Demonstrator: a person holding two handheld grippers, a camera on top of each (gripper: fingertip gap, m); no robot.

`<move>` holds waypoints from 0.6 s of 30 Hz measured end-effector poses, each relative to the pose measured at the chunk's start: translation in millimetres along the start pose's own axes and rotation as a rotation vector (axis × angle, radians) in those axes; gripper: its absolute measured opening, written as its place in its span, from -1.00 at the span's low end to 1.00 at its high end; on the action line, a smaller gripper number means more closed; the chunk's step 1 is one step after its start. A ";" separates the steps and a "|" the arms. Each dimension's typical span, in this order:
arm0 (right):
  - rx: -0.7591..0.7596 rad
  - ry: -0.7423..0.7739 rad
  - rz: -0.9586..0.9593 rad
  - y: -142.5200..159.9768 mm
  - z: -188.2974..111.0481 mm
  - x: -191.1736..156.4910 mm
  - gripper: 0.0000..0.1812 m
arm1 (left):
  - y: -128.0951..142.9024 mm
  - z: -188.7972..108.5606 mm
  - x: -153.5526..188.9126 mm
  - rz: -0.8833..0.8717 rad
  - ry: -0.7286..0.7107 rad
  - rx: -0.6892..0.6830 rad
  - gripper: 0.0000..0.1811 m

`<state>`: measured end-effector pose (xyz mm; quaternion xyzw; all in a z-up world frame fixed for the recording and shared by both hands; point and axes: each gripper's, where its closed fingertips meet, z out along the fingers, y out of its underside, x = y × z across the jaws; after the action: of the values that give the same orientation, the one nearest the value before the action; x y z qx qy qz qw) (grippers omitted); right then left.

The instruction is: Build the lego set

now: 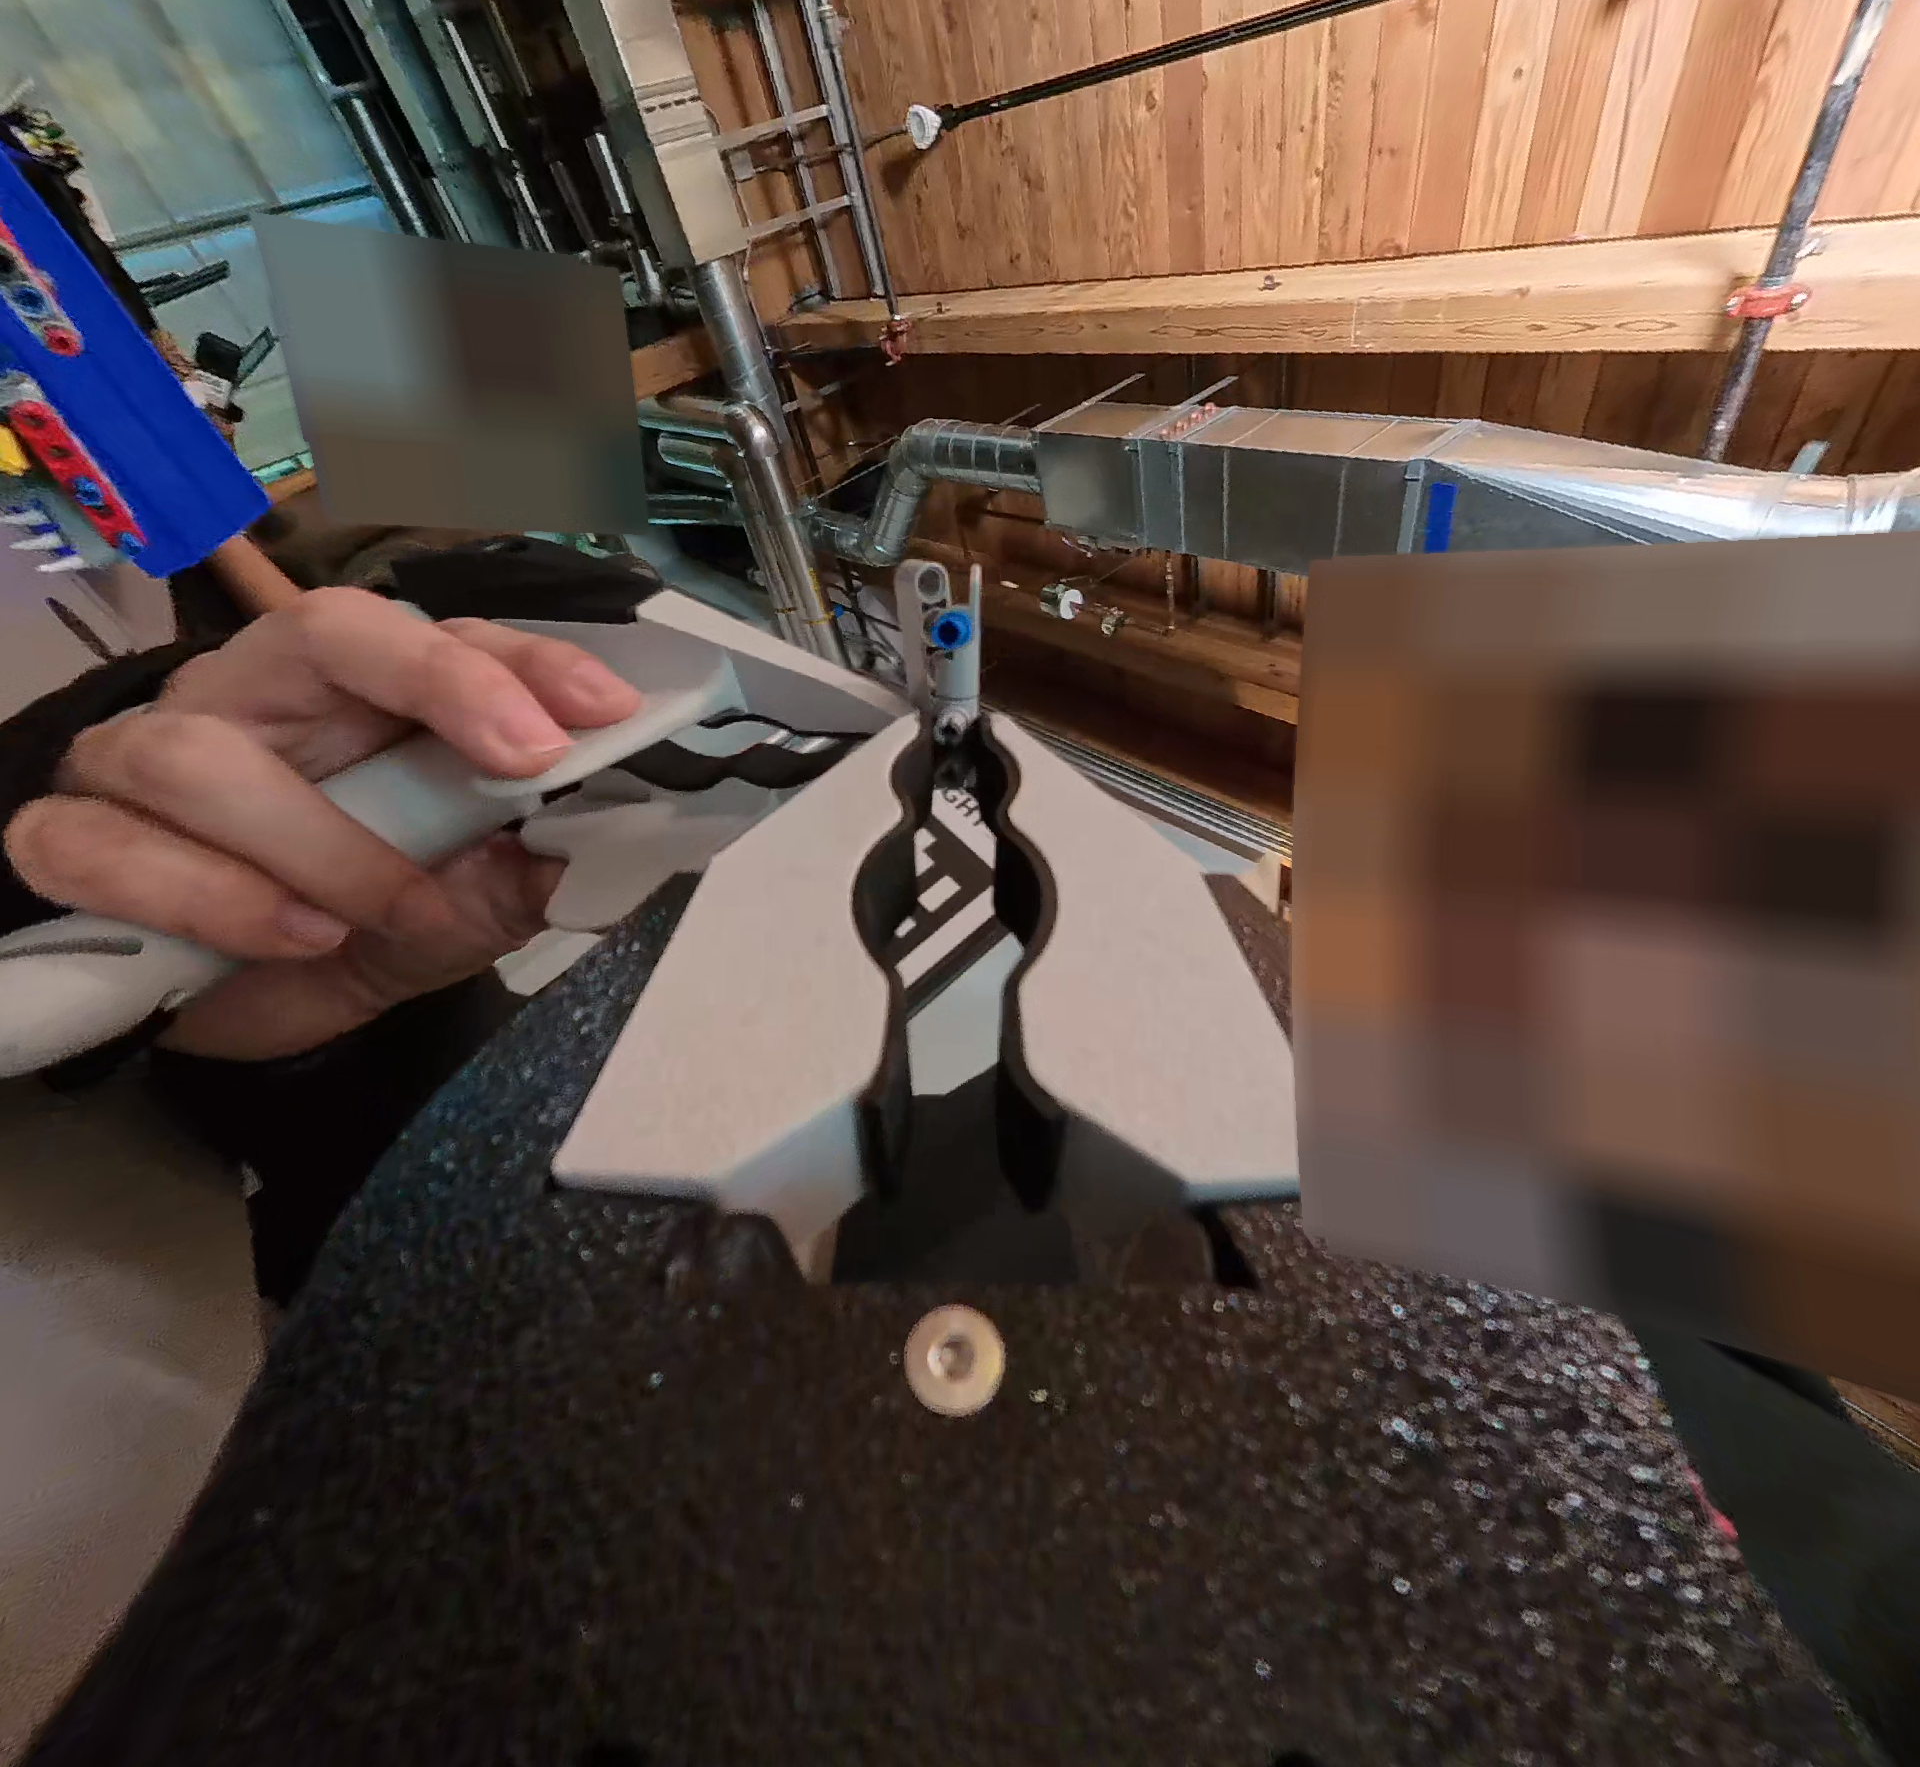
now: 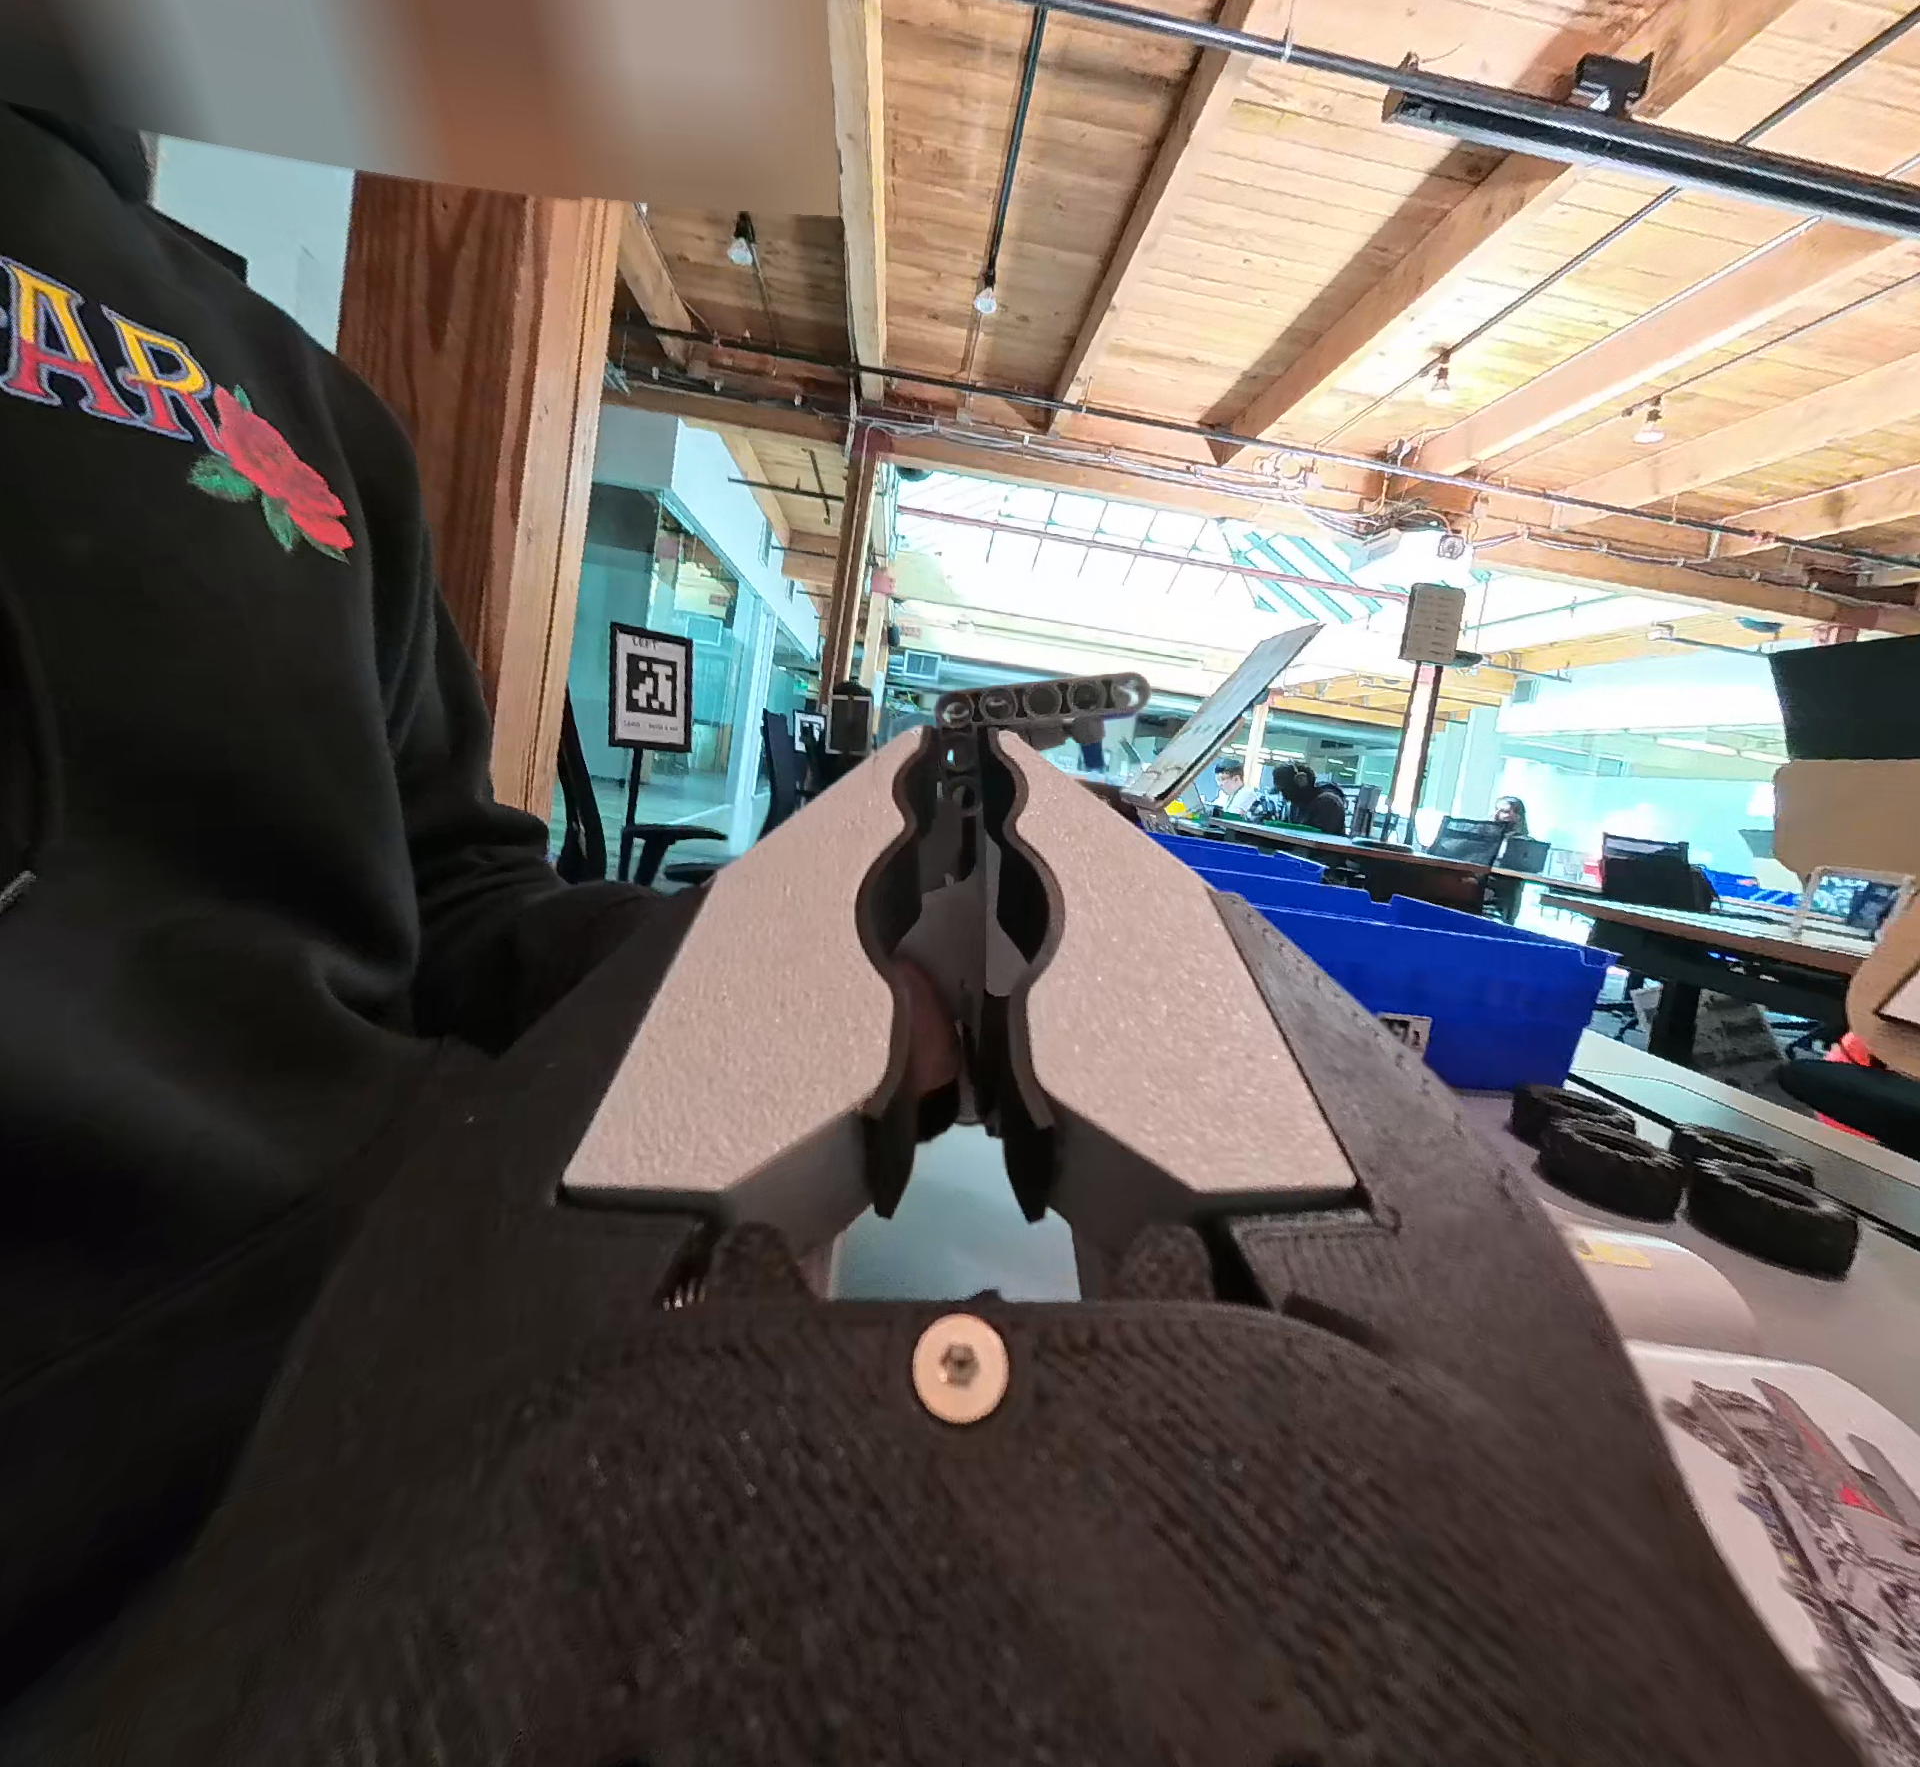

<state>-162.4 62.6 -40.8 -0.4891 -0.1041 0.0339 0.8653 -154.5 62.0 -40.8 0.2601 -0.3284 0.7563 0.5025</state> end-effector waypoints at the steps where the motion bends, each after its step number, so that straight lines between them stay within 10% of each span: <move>1: -0.012 0.005 -0.012 0.6 -1.0 0.9 -0.92 | -0.3 -0.3 -1.5 0.001 -0.016 -0.003 -0.95; 10: -0.144 0.055 -0.167 12.2 -4.1 5.9 -0.93 | -4.8 -10.2 -7.9 0.010 -0.164 -0.057 -0.95; 18: -0.551 0.388 -0.722 65.6 -3.4 52.2 -0.93 | -31.8 -88.4 -52.2 0.512 -0.958 -0.455 -0.95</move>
<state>-107.9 102.2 -90.8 -0.6297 -0.1088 -0.3886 0.6638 -111.7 107.1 -128.5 0.3710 -0.7251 0.5623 0.1430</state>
